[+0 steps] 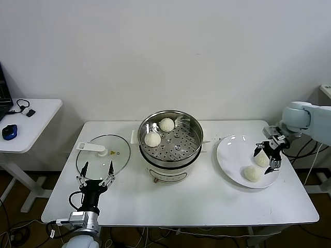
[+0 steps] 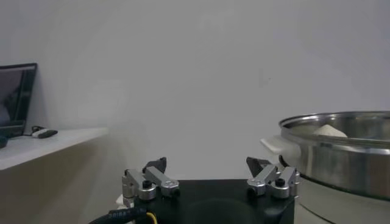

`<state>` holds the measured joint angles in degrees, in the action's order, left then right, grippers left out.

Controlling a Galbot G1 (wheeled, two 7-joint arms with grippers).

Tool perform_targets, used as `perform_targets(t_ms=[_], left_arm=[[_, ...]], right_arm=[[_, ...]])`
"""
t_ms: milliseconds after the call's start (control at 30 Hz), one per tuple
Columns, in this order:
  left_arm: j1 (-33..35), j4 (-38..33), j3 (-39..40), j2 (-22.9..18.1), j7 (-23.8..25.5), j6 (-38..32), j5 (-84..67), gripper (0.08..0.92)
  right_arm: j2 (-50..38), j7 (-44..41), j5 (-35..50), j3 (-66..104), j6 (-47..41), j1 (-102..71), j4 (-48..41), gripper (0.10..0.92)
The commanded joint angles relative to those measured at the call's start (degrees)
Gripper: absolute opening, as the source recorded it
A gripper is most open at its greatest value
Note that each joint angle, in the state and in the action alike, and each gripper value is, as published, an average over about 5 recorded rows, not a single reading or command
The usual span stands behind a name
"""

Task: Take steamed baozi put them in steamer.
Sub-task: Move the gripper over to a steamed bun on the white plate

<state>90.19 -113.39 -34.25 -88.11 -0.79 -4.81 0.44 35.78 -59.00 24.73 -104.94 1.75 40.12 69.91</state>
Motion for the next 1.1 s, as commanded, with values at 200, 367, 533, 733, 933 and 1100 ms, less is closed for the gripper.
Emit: perform_targets(t_ms=[200,367,533,733,933,1100], left_arm=[[0.0,0.5,-0.1,0.0,-0.1,-0.1,0.1,0.823],[-0.1,0.5,-0.1,0.1,0.0,-0.2,0.1,0.823],[-0.1,0.5,-0.1,0.2,0.0,-0.2,0.0,0.823],[-0.2,0.7,-0.2,0.2,0.0,-0.2,-0.1,0.823],[-0.4,0.9,-0.2,0.2,0.1,-0.2,-0.1,0.823],[-0.6,0.9,-0.3,0.3,0.1,-0.2,-0.2,0.823]], right_arm=[[-1.1,2.5,-4.6,10.2,-0.7,-13.4,-3.3,0.823],[-0.2,3.2,-5.2,11.8,-0.5,-14.4,-4.9,0.823],[0.5,3.3,-5.6,12.8,-0.3,-15.2,-6.4,0.823],[0.7,3.2,-6.0,13.8,-0.5,-16.5,-7.0,0.823],[1.2,3.3,-7.0,15.1,-0.4,-17.7,-8.7,0.823],[1.7,3.2,-7.0,15.5,-0.2,-18.1,-9.3,0.823]])
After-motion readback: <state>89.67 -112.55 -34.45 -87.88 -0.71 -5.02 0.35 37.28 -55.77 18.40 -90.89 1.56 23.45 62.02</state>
